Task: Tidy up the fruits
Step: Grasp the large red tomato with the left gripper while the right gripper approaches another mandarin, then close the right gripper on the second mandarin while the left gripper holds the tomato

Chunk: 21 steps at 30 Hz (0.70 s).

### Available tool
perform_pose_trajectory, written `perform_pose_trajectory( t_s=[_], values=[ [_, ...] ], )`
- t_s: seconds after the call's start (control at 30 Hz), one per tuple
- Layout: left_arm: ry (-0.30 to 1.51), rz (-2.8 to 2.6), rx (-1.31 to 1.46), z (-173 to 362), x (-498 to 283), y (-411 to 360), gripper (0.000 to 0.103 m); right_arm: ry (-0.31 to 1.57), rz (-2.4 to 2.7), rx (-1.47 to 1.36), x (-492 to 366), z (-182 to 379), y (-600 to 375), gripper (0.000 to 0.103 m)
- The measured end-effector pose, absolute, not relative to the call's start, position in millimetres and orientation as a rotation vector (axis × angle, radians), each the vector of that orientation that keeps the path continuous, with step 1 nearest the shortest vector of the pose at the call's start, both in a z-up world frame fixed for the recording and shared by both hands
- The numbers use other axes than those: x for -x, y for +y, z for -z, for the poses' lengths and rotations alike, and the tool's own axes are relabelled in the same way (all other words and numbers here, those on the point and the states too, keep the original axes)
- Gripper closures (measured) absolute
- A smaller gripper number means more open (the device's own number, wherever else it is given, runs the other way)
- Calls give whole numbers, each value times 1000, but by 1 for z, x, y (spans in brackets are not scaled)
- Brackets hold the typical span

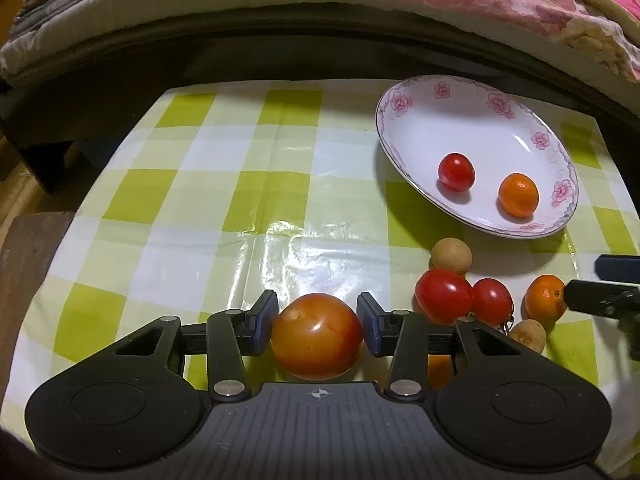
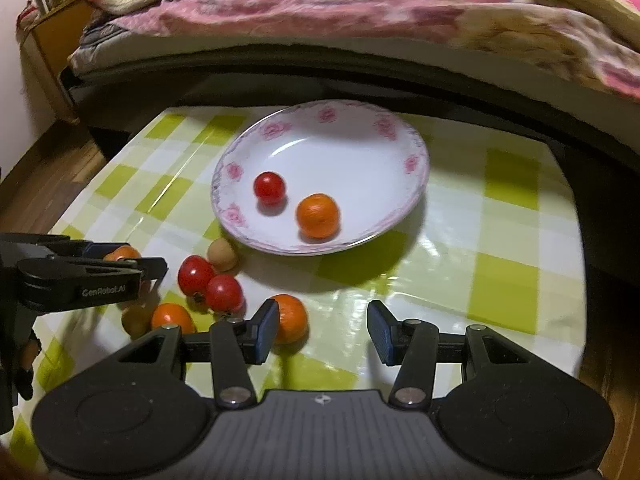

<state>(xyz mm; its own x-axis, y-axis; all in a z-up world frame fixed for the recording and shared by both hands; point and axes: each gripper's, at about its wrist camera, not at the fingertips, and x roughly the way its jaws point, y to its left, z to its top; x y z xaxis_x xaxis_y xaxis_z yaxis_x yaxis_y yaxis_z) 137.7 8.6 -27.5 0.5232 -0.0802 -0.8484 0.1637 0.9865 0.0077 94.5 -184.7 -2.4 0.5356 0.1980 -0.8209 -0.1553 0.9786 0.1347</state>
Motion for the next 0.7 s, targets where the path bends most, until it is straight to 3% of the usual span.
perform_pose_trajectory(
  t_s=[0.53, 0.7],
  values=[
    [997, 191, -118, 31, -132, 11, 43, 1028, -299, -4, -108, 20, -161, 49],
    [984, 193, -124, 32, -133, 11, 43, 1035, -298, 11, -109, 25, -157, 60]
  ],
)
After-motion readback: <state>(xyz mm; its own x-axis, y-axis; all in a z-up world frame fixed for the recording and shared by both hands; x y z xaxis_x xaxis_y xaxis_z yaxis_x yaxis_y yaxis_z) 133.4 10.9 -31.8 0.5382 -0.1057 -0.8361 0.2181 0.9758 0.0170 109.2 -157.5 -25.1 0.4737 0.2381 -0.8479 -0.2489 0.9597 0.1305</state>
